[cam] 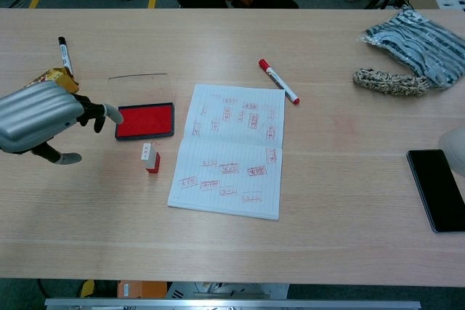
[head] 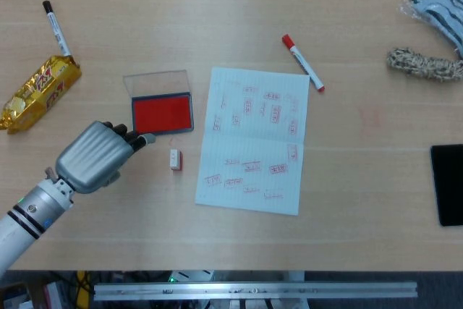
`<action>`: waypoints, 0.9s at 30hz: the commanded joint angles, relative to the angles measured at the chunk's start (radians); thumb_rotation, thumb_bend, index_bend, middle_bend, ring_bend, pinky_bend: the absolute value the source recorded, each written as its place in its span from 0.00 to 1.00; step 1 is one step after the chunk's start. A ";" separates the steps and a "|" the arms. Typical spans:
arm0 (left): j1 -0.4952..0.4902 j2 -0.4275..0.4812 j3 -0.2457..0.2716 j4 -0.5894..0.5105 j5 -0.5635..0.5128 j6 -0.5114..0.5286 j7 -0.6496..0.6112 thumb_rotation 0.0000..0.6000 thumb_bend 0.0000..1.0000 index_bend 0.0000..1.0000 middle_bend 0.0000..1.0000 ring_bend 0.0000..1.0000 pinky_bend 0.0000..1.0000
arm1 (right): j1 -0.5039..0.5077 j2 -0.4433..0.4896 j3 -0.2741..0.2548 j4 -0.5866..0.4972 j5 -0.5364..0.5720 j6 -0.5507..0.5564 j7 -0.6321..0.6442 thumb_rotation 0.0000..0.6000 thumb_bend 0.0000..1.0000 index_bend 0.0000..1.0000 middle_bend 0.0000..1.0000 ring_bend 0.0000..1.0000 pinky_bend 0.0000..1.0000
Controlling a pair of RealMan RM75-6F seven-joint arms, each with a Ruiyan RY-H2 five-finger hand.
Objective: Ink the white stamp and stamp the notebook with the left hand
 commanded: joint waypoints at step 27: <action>-0.132 -0.151 -0.027 -0.108 -0.370 -0.224 0.430 1.00 0.11 0.28 0.18 0.14 0.46 | -0.010 -0.007 -0.003 0.050 0.033 -0.013 0.037 1.00 0.22 0.33 0.35 0.29 0.44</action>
